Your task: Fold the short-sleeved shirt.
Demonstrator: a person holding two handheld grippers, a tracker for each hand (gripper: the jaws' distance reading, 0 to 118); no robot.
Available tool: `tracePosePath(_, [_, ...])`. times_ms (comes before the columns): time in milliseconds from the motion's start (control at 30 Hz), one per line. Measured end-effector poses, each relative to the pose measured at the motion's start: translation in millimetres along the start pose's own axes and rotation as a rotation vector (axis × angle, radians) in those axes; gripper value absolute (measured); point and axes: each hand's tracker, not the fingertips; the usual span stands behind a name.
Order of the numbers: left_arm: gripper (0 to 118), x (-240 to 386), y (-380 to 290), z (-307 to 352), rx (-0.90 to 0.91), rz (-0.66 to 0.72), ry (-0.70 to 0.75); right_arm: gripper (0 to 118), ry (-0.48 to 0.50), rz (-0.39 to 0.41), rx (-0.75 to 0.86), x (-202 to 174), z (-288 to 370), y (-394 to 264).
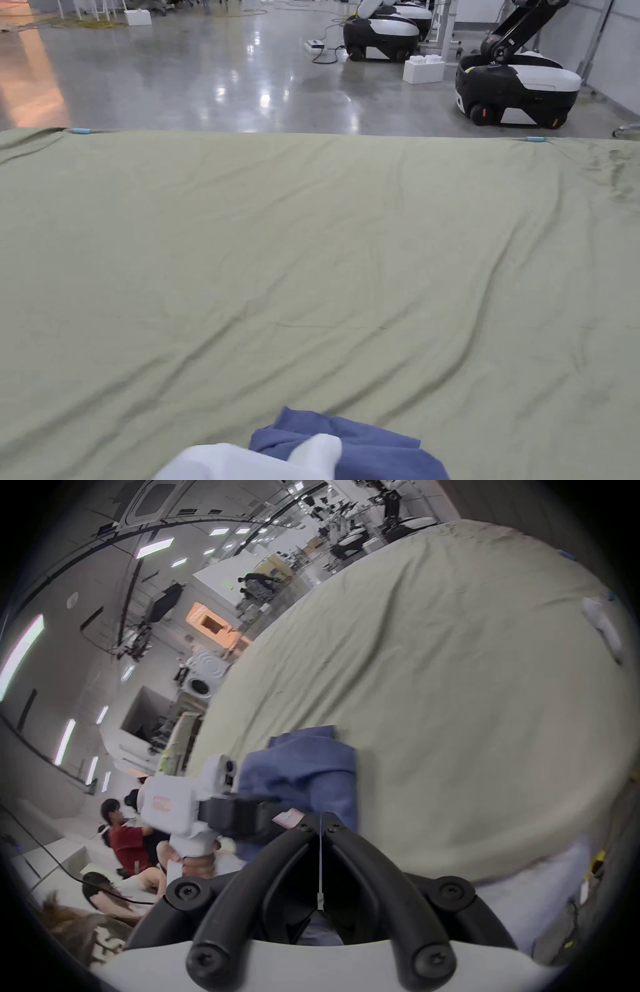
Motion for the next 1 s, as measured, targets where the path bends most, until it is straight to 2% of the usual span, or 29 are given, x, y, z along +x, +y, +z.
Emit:
tracePosePath(67, [2,17.3,-20.9,55.9,0.149,-0.083,-0.178,3,0.149,-0.008,-0.04,-10.9,-29.9,11.3])
tracePosePath(133, [2,20.4,-36.1,110.3,0.31,-0.182,-0.152,3,0.293,-0.022,-0.119,-17.1,-65.8,20.7])
tracePosePath(167, [2,20.2,-45.0,133.4,0.39,-0.216,-0.082,3,0.334,-0.043,-0.171,-19.4,-87.0,24.4])
tracePosePath(233, [2,10.5,-57.1,163.1,0.495,-0.19,0.058,3,0.312,-0.066,-0.237,-17.3,-120.8,27.4])
tracePosePath(300, [2,-11.3,-62.7,179.8,0.549,-0.116,0.077,3,0.222,-0.079,-0.277,-8.7,-148.6,30.5])
tracePosePath(367, [2,-28.8,-63.3,186.0,0.563,-0.049,0.077,3,0.146,-0.129,-0.301,8.4,-172.1,30.3])
tracePosePath(400, [2,-36.7,-62.8,184.4,0.554,-0.046,0.07,3,0.183,-0.18,-0.325,17.8,-180.7,28.7])
tracePosePath(467, [2,-51.7,-59.8,176.5,0.529,-0.007,0.046,3,0.272,-0.332,-0.32,29.7,-184.6,28.6])
tracePosePath(500, [4,-57.4,-57.2,165.9,0.508,0.024,0.032,3,0.259,-0.323,-0.322,28.8,-183.1,30.1])
tracePosePath(533, [17,-63.2,-54.0,159.0,0.489,0.045,0.023,3,0.25,-0.281,-0.323,27.3,-181.5,30.4])
tracePosePath(567, [41,-69.7,-47.8,151.0,0.451,0.066,0.021,3,0.236,-0.224,-0.33,23.9,-181.1,31.7])
tracePosePath(600, [71,-75.9,-41.4,142.5,0.418,0.079,0.022,3,0.23,-0.219,-0.331,21.7,-181.6,32.7])
tracePosePath(633, [95,-74.6,-33.7,133.3,0.375,0.084,0.026,3,0.231,-0.228,-0.334,21.7,-182.7,34.4])
tracePosePath(667, [99,-80.8,-26.8,123.8,0.338,0.092,0.022,3,0.233,-0.235,-0.34,22.4,-182.7,33.9])
tracePosePath(733, [99,-91.5,-12.1,106.7,0.276,0.119,0.031,3,0.244,-0.241,-0.345,23.7,-182.6,34.0])
tracePosePath(833, [98,-105.1,3.9,82.6,0.179,0.145,0.12,3,0.258,-0.236,-0.343,25.1,-181.3,32.4])
tracePosePath(900, [97,-105.3,12.9,73.2,0.189,0.097,0.013,3,0.264,-0.234,-0.343,25.1,-181.5,32.9])
tracePosePath(933, [92,-103.6,17.4,67.8,0.188,0.115,0.019,3,0.268,-0.236,-0.345,27.0,-181.0,32.3])
tracePosePath(1000, [58,-105.4,21.8,45.4,0.166,0.203,-0.005,3,0.272,-0.238,-0.35,26.2,-180.7,33.3])
